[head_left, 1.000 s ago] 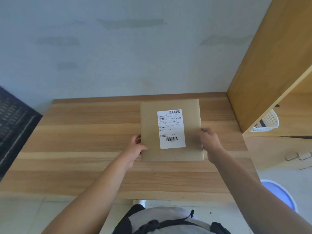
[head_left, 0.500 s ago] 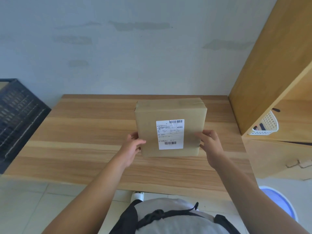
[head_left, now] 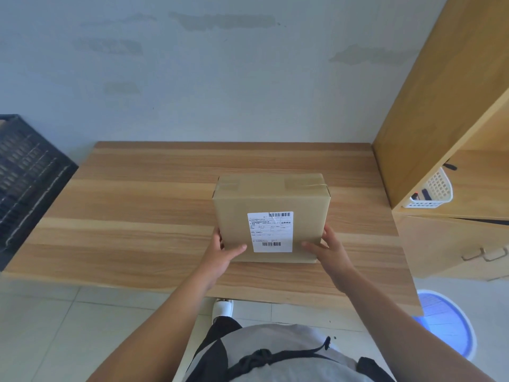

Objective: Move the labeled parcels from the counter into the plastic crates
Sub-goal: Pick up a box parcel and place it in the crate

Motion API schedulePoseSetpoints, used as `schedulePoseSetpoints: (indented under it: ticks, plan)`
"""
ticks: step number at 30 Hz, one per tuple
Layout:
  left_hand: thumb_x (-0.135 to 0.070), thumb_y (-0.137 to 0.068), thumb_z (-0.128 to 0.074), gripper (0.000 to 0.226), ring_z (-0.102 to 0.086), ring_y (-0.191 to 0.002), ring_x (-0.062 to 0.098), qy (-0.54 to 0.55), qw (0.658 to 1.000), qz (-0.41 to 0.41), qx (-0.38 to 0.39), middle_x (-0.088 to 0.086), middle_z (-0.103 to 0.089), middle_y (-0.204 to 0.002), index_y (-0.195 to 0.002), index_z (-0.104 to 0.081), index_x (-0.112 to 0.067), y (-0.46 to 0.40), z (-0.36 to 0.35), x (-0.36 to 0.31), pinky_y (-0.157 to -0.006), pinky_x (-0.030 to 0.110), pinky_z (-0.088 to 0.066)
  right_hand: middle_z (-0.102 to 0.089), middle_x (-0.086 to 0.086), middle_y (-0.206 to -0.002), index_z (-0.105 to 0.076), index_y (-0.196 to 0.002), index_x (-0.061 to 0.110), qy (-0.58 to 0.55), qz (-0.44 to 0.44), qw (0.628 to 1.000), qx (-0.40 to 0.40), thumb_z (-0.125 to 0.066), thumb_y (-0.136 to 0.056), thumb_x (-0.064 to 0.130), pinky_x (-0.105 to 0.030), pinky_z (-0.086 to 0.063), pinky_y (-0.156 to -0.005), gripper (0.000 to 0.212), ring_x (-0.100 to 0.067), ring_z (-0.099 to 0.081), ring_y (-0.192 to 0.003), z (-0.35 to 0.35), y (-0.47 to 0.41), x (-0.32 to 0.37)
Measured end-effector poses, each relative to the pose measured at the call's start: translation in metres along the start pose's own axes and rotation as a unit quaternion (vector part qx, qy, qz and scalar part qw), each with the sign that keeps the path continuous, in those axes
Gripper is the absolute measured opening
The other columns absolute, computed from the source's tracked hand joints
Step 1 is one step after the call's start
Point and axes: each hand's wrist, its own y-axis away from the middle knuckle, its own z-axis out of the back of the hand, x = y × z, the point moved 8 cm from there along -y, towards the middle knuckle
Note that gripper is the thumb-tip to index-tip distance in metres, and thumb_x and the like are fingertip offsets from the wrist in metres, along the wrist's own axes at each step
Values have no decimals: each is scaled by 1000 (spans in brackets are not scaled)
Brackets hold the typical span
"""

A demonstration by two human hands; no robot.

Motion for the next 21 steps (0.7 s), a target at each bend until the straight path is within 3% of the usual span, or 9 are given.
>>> schedulePoseSetpoints:
  ticks: [4,7,12,17,21]
  plan:
    - [-22,-87,-82,66,-62,-125,11,12,999,-21,-24,-17,-68,-129,-138,-48,-45,6,4,-15,-91,27,-49,-67,5,-132,-57,-142,38,11,18,1000,-5,-72,-93,5,-38,-50,-91,61,-18,-67,-114,1,8,17]
    - [-36,-73,-86,72,-68,-118,9,34,996,-70,-38,-15,-75,-121,-138,-55,-40,24,11,-55,-95,31,-51,-68,7,-132,-55,-145,37,15,51,998,-17,-72,-94,7,-35,-51,-86,62,-17,-68,-113,6,19,57]
    - [-44,-69,-85,64,-69,-116,9,39,982,-169,-71,-11,-75,-123,-129,-63,-46,76,27,-138,-97,35,-49,-74,6,-121,-62,-138,43,19,156,988,2,-79,-90,14,-38,-51,-96,59,-13,-69,-117,15,57,143]
    - [-40,-72,-84,70,-68,-120,11,59,968,-227,-86,-7,-73,-129,-138,-60,-37,125,30,-177,-100,35,-48,-75,4,-120,-64,-136,44,-5,207,978,8,-84,-72,43,-41,-54,-90,68,-18,-73,-112,13,96,179]
    - [-37,-74,-84,73,-65,-126,16,67,965,-240,-84,-3,-70,-134,-142,-57,-30,147,31,-185,-104,39,-47,-74,6,-125,-64,-135,46,-15,215,976,37,-80,-71,49,-47,-52,-94,67,-14,-72,-112,4,108,181]
